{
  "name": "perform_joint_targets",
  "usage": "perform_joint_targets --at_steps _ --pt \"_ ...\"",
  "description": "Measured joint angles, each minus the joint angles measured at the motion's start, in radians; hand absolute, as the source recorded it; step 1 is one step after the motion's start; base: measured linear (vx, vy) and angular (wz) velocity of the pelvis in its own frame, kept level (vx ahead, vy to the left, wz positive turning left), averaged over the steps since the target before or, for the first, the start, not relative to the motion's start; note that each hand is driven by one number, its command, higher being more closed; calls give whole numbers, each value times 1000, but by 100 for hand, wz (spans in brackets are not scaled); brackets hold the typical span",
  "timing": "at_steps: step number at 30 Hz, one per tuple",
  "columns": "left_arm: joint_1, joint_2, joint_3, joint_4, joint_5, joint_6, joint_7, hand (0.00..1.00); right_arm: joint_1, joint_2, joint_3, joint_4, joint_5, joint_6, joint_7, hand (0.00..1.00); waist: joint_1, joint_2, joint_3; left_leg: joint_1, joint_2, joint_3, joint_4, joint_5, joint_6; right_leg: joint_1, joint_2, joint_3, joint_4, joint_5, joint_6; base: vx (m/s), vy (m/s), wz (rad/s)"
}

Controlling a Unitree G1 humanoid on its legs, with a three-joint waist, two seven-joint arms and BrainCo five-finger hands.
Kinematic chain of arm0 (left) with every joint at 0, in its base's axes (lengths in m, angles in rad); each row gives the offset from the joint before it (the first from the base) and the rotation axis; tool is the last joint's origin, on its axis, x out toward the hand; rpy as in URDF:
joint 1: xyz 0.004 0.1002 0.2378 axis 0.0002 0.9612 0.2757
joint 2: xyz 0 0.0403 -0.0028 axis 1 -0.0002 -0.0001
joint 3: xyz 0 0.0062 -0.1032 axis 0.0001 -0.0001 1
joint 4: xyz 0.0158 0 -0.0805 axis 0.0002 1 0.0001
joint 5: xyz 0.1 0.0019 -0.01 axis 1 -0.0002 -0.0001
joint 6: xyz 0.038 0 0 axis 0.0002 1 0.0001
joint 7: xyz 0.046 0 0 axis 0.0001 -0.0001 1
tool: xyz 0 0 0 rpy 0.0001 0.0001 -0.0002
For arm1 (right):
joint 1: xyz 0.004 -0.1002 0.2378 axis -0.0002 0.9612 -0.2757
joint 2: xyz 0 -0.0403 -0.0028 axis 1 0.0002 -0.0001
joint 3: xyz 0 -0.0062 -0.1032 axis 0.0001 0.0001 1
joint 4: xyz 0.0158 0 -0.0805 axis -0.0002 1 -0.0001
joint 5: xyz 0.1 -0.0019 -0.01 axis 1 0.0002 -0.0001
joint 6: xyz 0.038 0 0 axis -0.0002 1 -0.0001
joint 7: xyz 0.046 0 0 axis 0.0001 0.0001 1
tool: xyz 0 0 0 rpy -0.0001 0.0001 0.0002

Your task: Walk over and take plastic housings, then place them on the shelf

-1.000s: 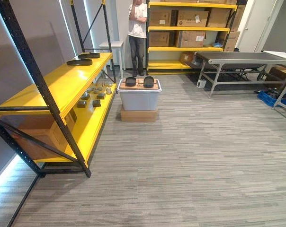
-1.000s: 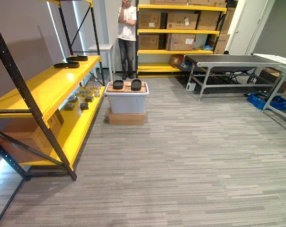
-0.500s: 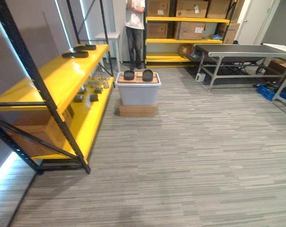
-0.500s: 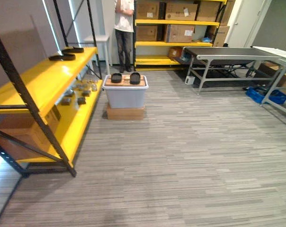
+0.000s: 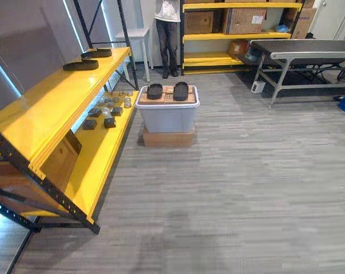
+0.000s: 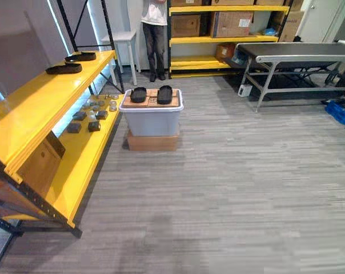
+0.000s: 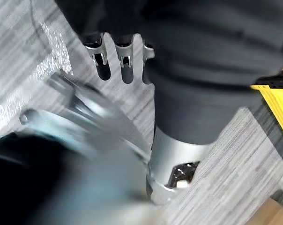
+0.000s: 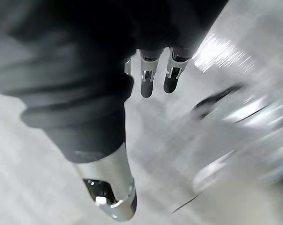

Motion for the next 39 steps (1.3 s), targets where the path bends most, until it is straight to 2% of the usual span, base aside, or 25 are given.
perform_joint_targets --at_steps 3,4,5,6,7,10,13,16,17,18,19,20,21,22,23,24,26,28,30,31,32,33,34,37,39 --pt "39 -11 0 18 22 -22 4 0 -6 -13 18 -20 30 -11 0 0 13 9 3 -48 -8 -71 -219 108 -16 140 -23 8 -7 -121 69 628 137 -32" --pt "58 5 -8 23 22 -19 15 0 9 2 36 -11 37 -7 -10 0 35 -56 -30 -64 -62 -59 -108 175 7 165 -103 12 29 -173 103 694 194 -38" --pt "63 1 -22 28 22 -20 21 0 14 -4 47 -9 37 -6 -11 0 37 -61 -40 -65 -74 -62 -80 185 21 147 -122 25 106 -178 107 733 214 -40" --pt "62 0 -27 39 30 -19 25 0 1 -7 50 -8 39 -1 -14 0 31 -54 -40 -48 -90 -70 -65 248 113 47 -171 35 359 -147 103 901 293 -10" --pt "48 22 -59 38 43 -21 31 0 -6 11 71 -4 37 8 -20 0 21 -61 -31 2 -113 -78 -87 241 165 -50 -223 50 590 -17 69 881 298 16" --pt "-13 66 -111 43 43 -10 49 0 -38 21 113 24 15 21 -20 0 10 -31 12 189 -93 -93 -198 201 192 -177 -182 -50 552 -153 102 619 148 -2" --pt "-104 119 -113 37 51 5 41 0 1 17 189 43 -2 22 -22 0 5 -9 32 346 -55 -98 -263 131 171 -370 -59 -119 308 -114 98 515 35 -1" --pt "-157 149 -104 11 49 3 20 0 59 25 154 39 -5 30 -44 0 -18 -58 22 405 -93 -134 -213 12 151 -503 -87 -20 150 30 93 613 -121 62" --pt "-138 129 -54 -25 60 2 20 0 99 24 117 37 -9 44 -61 0 -36 -48 1 452 -74 -166 -155 -83 134 -505 -102 5 161 80 45 541 -192 67" --pt "-116 117 -30 -32 61 -1 22 0 115 22 109 29 -20 55 -69 0 -39 -34 -15 479 -54 -163 -137 -99 125 -505 -95 -4 209 104 10 931 -313 83" --pt "-92 91 11 -53 62 2 29 0 138 21 104 2 -99 60 -70 0 -44 -23 -36 392 4 -149 177 -88 78 -501 -88 -30 307 146 -18 665 -210 58" --pt "-90 76 23 -57 62 2 35 0 140 15 107 -3 -124 64 -70 0 -42 4 -37 324 60 -142 342 -59 73 -490 -68 -46 347 106 -55 959 -302 40" --pt "-67 43 18 -46 63 8 39 0 124 -7 116 -13 -166 66 -68 0 -26 60 -25 218 177 -144 599 11 39 -418 10 -61 315 59 -53 711 -197 1" --pt "-46 36 -8 -29 65 28 40 0 84 -12 119 -8 -181 66 -67 0 -22 62 -11 142 208 -129 681 -6 23 -328 42 -65 238 48 -52 683 -177 -11" --pt "-43 36 -14 -23 65 33 40 0 76 -12 121 -6 -181 66 -66 0 -22 56 -8 125 202 -121 672 -8 20 -302 42 -67 217 48 -51 628 -144 1" --pt "-33 32 -16 -8 60 39 40 0 54 -14 117 -7 -179 62 -66 0 -6 29 3 80 166 -49 541 -16 7 -204 30 -69 128 60 -48 600 -117 13" --pt "-18 22 -34 -6 62 36 32 0 27 -28 102 -15 -179 53 -66 0 3 27 5 45 84 11 219 -8 5 -114 11 -69 55 45 -28 597 -49 7" --pt "-1 -2 -40 -1 63 5 23 0 -4 -42 83 -18 -176 24 -66 0 12 38 7 40 2 1 -247 127 -36 -16 4 -65 -8 1 22 676 58 -10" --pt "20 2 -65 16 81 -9 26 0 -8 -31 104 -17 -165 18 -66 0 31 14 -3 41 -20 -5 -191 231 2 51 -32 -44 4 -77 66 798 116 -35" --pt "23 6 -72 21 89 -18 31 0 -4 -31 124 -15 -153 18 -65 0 35 -19 -25 20 -53 -8 -108 226 31 47 -87 -42 81 -135 118 710 97 -34" --pt "22 11 -75 28 97 -21 31 0 -13 -35 124 -15 -150 17 -66 0 33 -20 -19 18 -60 -8 -66 200 81 21 -111 -32 174 -149 136 686 147 -11" --pt "12 20 -87 39 108 -23 34 0 -29 -33 124 -5 -134 17 -72 0 26 -24 -15 39 -79 -8 -34 141 120 -76 -180 -14 442 -125 156 695 189 13" --pt "5 39 -123 38 115 -25 43 0 -37 -22 136 -2 -136 17 -72 0 9 -26 -9 91 -96 -21 -42 108 133 -160 -232 -4 662 -16 135 678 198 27" --pt "-20 80 -196 35 108 -24 56 0 -30 -6 166 6 -139 2 -69 0 11 -14 3 234 -89 -67 -97 78 124 -197 -202 -27 615 -105 131 589 46 28" --pt "-30 111 -209 32 106 -1 60 0 -22 12 206 -11 -136 -64 -83 0 -4 9 7 322 -26 -109 -142 70 97 -281 -94 -40 390 -110 112 713 -102 49"
